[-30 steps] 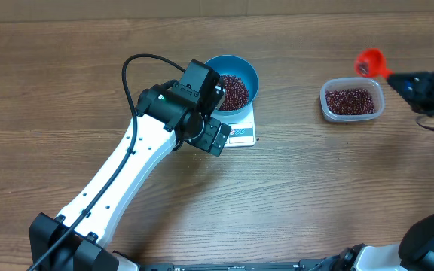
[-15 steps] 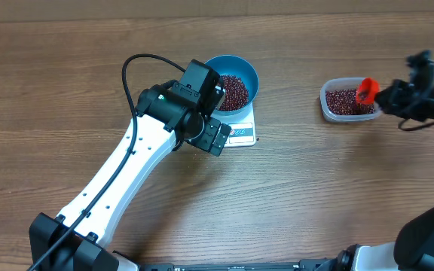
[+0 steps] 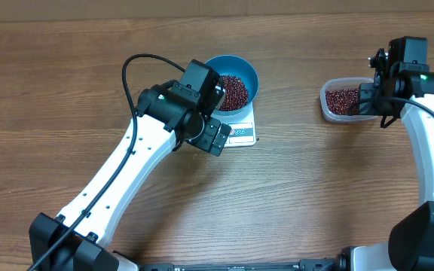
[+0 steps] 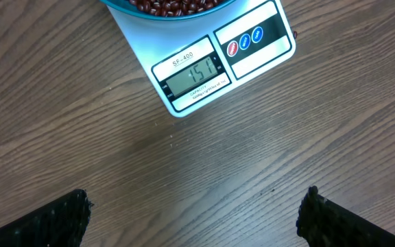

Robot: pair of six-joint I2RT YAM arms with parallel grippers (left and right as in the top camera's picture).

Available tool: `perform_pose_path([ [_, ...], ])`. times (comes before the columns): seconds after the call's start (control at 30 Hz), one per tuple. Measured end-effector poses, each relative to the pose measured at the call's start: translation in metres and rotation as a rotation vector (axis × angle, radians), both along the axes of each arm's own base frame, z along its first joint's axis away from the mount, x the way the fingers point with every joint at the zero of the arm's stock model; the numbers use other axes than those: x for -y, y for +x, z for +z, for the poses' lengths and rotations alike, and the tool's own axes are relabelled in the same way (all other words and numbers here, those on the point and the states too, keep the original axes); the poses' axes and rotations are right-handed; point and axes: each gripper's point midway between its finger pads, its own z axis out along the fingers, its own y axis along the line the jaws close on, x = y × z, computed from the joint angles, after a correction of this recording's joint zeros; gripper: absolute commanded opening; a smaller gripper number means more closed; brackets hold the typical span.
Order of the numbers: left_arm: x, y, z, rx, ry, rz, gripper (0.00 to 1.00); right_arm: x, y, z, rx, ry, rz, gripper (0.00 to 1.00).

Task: Scoop item into bowl and weigh 150g on scale
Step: 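Scoop beans with the red cup and lift it from the tub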

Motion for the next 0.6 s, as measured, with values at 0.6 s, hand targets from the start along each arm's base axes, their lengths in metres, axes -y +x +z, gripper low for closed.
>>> perform_pose_path([
  [0.6,0.0000,0.0000,0.0000,0.000,0.000,0.000,1.00,-0.0039,0.0042,0.0029,0.005,-0.073,0.020,0.04],
])
